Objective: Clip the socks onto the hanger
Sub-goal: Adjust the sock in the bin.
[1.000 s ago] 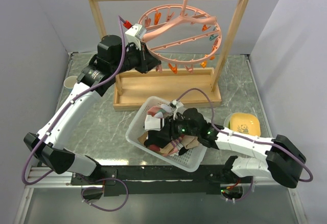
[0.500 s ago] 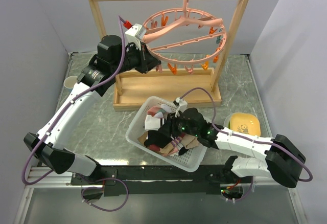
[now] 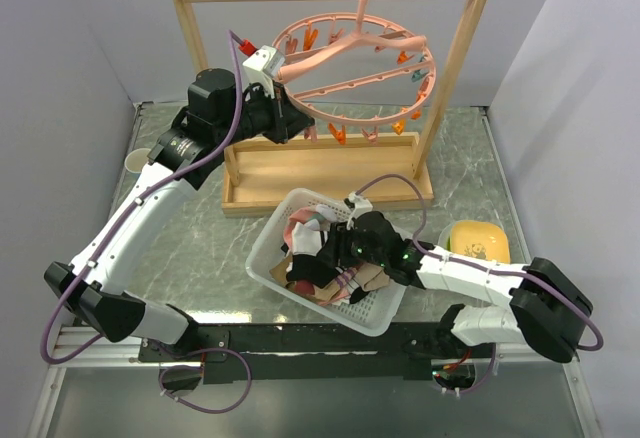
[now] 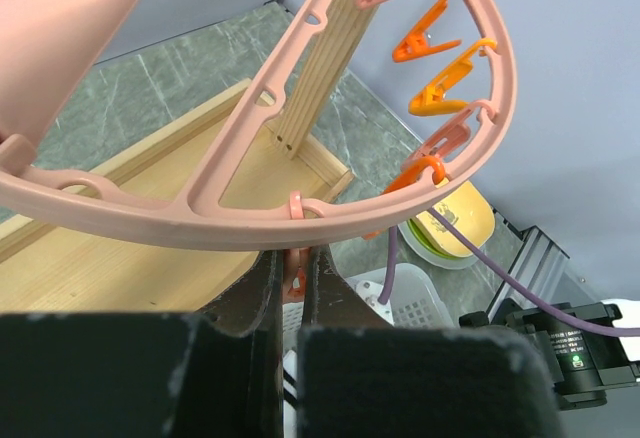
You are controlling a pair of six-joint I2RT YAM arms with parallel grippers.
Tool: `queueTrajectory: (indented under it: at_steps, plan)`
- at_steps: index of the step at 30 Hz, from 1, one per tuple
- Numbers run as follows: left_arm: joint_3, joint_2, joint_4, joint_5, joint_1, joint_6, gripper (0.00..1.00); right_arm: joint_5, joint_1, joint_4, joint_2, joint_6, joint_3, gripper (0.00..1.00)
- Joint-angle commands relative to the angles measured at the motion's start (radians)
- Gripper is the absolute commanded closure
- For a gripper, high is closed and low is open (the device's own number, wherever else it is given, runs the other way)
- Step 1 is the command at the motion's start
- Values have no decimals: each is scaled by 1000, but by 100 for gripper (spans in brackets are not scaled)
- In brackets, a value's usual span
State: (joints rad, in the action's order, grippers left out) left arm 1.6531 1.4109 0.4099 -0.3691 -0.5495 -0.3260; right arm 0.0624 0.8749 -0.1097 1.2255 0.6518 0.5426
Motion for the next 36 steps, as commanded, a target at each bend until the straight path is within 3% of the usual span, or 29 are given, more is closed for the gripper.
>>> queueTrajectory:
  at_steps: [1, 20, 26, 36]
  plan:
    - [1, -36, -5, -22, -6, 8, 98, -59, -20, 41, -55, 16, 5, 43]
    - [5, -32, -6, -30, -6, 4, 98, -87, -71, 47, -96, 22, -38, 45]
    - [8, -29, -6, -30, -6, 5, 98, -67, -88, -2, -92, 19, -32, 51]
    - [11, -26, -3, -27, -4, 10, 98, -10, -90, -58, -72, 34, -33, 91]
